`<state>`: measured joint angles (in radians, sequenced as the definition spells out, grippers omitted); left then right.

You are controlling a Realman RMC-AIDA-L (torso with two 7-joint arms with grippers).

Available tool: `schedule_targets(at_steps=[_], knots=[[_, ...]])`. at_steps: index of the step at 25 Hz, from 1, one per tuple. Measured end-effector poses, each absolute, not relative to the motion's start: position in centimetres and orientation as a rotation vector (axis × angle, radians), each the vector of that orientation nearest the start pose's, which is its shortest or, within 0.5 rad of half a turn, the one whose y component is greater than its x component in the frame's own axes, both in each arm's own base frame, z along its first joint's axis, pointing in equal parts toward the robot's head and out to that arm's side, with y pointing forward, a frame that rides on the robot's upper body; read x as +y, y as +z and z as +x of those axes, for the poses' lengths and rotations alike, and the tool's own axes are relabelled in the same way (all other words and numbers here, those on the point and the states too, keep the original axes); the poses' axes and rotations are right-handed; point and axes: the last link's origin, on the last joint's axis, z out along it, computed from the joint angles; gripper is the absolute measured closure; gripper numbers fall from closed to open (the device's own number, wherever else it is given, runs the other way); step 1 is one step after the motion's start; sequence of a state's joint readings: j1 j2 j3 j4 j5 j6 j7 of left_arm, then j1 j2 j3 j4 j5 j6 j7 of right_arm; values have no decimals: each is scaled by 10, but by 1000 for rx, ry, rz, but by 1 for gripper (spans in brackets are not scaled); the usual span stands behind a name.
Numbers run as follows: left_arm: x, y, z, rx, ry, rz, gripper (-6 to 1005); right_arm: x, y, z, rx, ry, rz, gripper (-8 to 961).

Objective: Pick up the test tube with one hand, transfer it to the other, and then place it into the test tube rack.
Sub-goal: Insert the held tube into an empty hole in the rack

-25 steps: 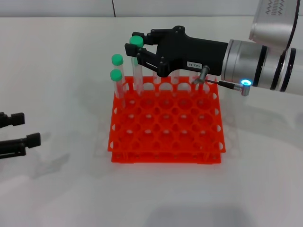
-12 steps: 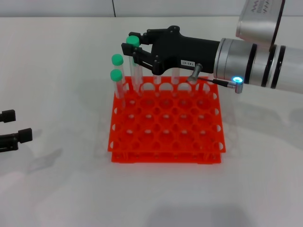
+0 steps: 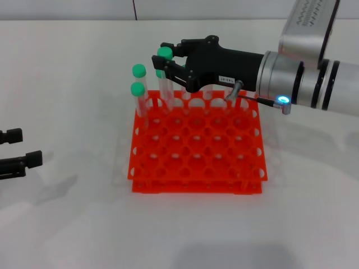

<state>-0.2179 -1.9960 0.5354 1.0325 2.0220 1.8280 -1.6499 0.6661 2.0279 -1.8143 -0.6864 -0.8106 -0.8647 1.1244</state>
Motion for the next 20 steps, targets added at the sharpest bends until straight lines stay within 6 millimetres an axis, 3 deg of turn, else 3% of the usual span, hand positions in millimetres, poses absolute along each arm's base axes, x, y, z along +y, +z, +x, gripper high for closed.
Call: schedule_targets(at_steps=[20], knots=[[247,108,-331,-925,-570,-2531,106,379,-85,127,266,930,-2576,688]])
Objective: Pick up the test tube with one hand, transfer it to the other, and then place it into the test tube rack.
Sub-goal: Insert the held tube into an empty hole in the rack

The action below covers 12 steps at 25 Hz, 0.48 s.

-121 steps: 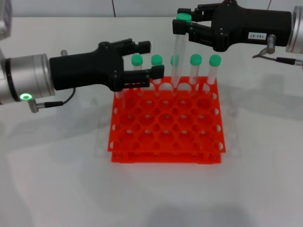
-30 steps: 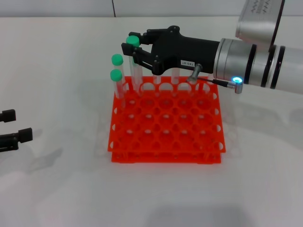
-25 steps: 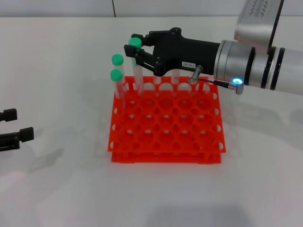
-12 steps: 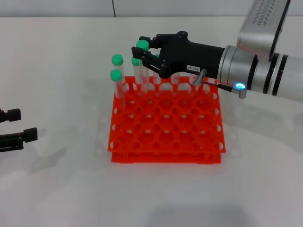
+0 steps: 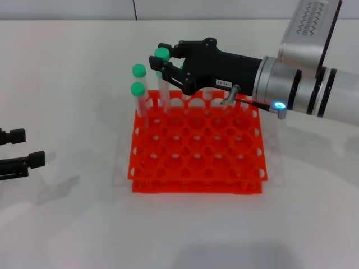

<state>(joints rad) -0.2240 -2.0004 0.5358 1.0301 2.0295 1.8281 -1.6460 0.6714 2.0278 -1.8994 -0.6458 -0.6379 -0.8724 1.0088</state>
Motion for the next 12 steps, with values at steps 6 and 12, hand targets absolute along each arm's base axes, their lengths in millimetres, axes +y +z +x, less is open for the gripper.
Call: schedule_targets(at_steps=[6,12], knots=[[247,108,-331,-927,-571,-2532,112,378,-86,124,261,934,-2582,688],[247,106,-331,-932,-574,-2531,112,380,-88,127,269,914,-2580,688]])
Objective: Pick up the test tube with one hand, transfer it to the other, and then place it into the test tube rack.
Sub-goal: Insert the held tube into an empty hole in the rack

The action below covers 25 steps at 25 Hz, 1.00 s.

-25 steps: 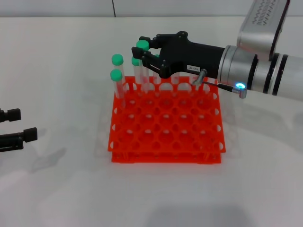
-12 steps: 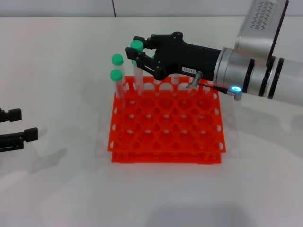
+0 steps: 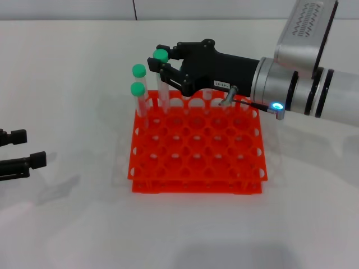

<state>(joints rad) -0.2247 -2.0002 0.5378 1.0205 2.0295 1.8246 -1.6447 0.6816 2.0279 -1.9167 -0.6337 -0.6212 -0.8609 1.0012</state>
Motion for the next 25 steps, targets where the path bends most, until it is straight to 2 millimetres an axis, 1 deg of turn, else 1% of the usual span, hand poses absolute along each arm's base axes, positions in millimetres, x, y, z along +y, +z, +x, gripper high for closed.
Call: schedule_targets(at_steps=[25], knots=[[247,106,-332,-933,-576,-2530,111,376,-94,132,289,895,-2594,688]])
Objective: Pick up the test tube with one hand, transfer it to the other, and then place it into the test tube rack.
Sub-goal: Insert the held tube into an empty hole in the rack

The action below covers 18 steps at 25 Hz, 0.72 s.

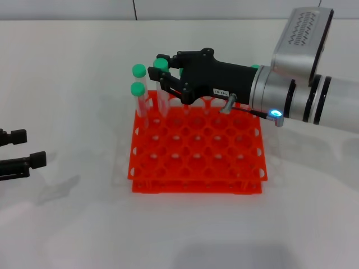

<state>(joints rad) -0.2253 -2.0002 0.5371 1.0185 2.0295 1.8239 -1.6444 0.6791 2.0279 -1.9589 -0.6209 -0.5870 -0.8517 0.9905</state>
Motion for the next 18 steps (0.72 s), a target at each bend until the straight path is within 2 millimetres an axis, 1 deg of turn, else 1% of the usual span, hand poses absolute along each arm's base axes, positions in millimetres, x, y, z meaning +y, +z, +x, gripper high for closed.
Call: schedule_targets(at_steps=[12,18], knots=[[246,105,-331,-931,-573,-2541,111,371,-97,137,306,884,-2608,688],[246,101,-332,-945,-535,-2567,111,370,-98,136,302,880,-2616,688]])
